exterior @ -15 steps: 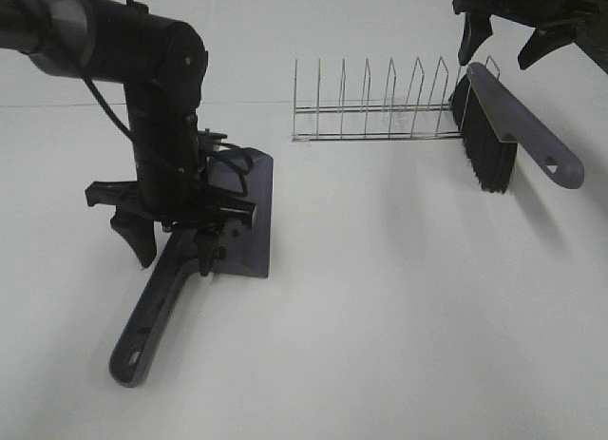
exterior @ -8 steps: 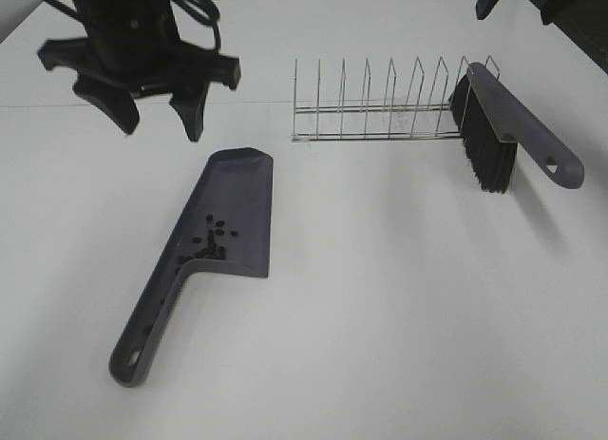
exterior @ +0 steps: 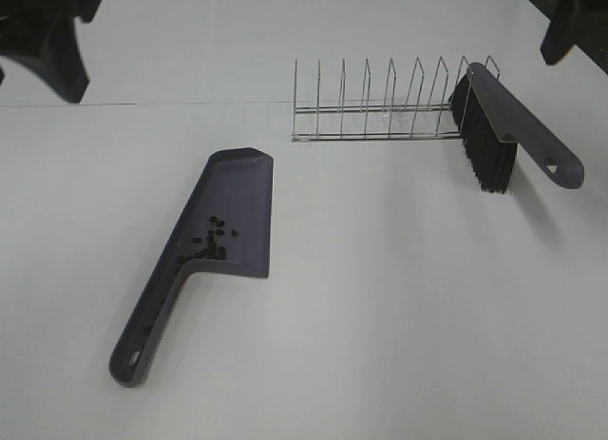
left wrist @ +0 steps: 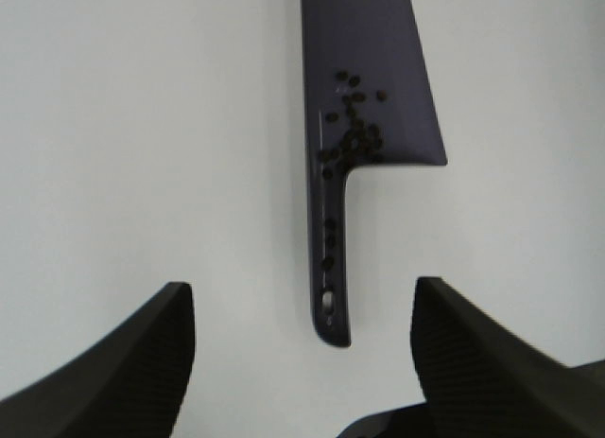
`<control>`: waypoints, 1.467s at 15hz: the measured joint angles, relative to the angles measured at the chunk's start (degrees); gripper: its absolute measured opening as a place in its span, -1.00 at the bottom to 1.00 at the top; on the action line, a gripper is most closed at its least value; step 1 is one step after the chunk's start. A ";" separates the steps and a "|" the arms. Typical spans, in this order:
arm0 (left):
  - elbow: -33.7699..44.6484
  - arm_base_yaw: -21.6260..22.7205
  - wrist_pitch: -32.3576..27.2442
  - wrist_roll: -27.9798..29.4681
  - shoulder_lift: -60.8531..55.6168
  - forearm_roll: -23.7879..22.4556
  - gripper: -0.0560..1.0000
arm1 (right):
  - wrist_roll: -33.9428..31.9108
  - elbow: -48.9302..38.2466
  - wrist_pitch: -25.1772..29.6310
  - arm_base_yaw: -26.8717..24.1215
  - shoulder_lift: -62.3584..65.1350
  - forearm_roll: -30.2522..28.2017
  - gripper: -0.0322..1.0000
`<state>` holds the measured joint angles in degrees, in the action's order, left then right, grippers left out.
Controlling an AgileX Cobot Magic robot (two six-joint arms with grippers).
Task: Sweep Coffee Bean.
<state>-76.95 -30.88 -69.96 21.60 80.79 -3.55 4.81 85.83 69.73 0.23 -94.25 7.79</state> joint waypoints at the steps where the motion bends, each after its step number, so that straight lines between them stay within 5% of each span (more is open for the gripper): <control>1: 4.70 0.00 0.00 0.00 -3.61 -0.40 0.25 | 0.34 -5.27 0.00 0.00 3.90 0.00 0.35; 7: 31.68 0.00 0.63 0.52 -27.56 -2.92 0.26 | 0.46 -35.87 0.17 0.00 27.39 -0.52 0.35; 12: 44.92 0.00 3.15 -2.75 -50.94 -5.27 0.26 | 0.52 -50.42 -2.98 0.00 50.94 -1.49 0.35; 17: 47.21 0.00 8.94 -10.66 -67.04 -4.13 0.26 | 7.68 -56.44 -7.33 0.00 76.83 -0.29 0.35; 22: 48.13 0.00 9.17 -20.91 -68.01 3.55 0.26 | 9.45 -56.78 -7.51 0.00 91.79 1.26 0.35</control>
<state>-28.82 -30.88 -60.79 0.69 12.78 0.00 14.27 29.05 62.22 0.23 -2.46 9.05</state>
